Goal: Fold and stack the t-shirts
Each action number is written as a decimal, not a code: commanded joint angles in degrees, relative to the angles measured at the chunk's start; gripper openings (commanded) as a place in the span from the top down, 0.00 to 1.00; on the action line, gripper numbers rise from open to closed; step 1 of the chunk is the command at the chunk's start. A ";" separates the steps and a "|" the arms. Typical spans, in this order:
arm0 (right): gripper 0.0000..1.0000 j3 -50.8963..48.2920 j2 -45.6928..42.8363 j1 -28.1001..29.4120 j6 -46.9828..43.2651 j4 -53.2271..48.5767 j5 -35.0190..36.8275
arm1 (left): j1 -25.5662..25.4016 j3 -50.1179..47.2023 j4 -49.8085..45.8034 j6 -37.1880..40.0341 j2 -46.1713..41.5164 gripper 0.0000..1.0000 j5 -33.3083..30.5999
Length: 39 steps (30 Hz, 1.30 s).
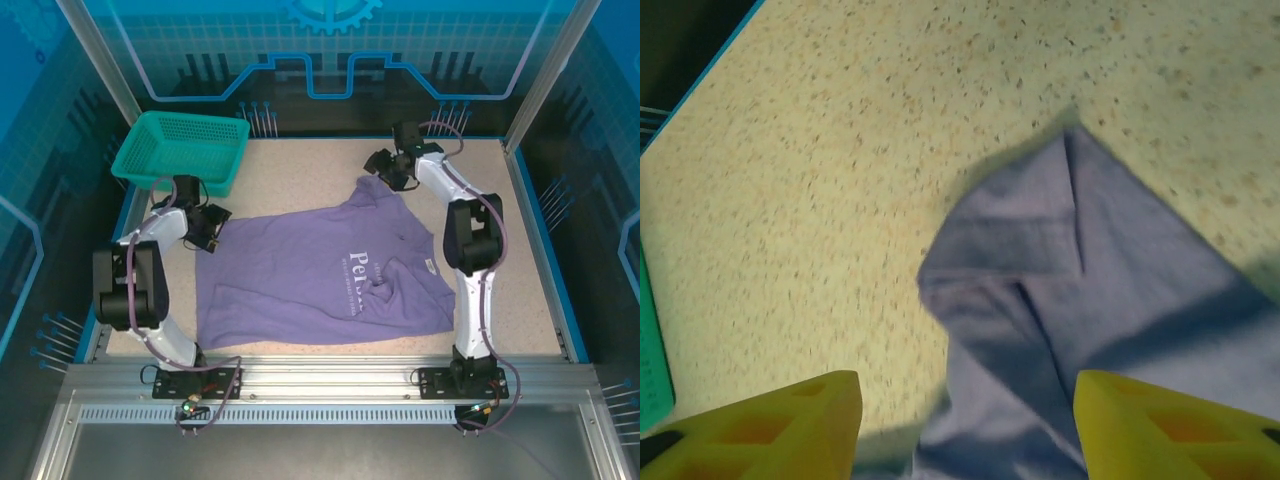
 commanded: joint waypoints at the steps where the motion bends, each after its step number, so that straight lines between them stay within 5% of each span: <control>1: 0.47 10.48 5.39 -0.87 1.16 -10.59 -3.97 | 1.35 2.13 1.92 0.33 1.08 0.32 3.02; 5: 0.49 19.25 11.63 -0.87 1.56 -17.14 -4.55 | 2.72 2.86 0.79 1.36 1.93 0.30 2.31; 15: 0.46 18.75 14.02 -1.61 0.84 -18.03 -5.57 | 5.63 7.26 -3.64 3.83 3.15 0.22 -0.13; 39: 0.68 27.18 22.16 -2.29 6.23 -18.86 -7.90 | 5.50 16.89 -9.38 9.28 10.86 0.30 -2.66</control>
